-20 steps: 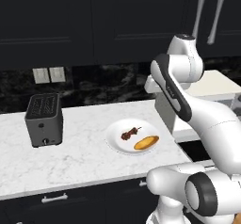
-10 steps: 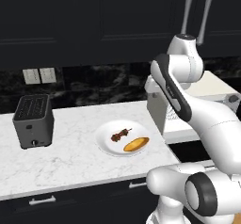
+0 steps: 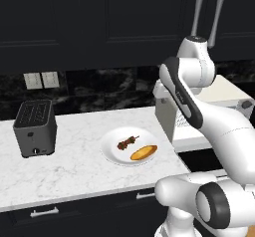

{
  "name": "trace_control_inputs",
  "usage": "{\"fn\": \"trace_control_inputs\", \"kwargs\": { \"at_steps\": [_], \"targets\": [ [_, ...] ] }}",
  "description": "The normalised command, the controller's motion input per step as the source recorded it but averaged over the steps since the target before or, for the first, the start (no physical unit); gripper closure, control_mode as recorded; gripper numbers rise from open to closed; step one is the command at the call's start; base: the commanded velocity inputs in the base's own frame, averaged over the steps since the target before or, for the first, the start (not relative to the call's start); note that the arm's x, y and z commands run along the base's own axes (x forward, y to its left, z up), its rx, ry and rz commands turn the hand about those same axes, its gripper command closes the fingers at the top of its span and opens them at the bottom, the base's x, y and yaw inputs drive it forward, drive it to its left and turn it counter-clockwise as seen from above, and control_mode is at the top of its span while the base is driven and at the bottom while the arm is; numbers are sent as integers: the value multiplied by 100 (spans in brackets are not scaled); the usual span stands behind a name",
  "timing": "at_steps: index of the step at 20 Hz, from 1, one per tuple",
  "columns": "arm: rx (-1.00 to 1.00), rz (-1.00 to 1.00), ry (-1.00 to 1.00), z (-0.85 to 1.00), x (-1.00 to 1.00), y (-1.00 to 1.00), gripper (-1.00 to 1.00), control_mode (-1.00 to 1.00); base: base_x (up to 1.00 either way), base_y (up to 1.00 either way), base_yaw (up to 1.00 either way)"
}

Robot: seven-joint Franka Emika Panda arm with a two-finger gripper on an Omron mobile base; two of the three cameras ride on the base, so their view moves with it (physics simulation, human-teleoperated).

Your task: Pick up the kebab skewer and baguette bread, and place them inside the toaster oven. Close the toaster oven door and start by setting the timer.

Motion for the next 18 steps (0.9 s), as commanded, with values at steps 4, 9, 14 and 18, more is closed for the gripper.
{"fn": "trace_control_inputs", "kwargs": {
  "at_steps": [4, 9, 14, 18],
  "targets": [
    [0, 0, 0, 0, 0, 0, -100, 100, 0, 0, 0],
    [0, 0, 0, 0, 0, 0, -100, -100, 0, 0, 0],
    [0, 0, 0, 0, 0, 0, -100, -100, 0, 0, 0],
    [0, 0, 0, 0, 0, 0, -100, -100, 0, 0, 0]
  ]
}}
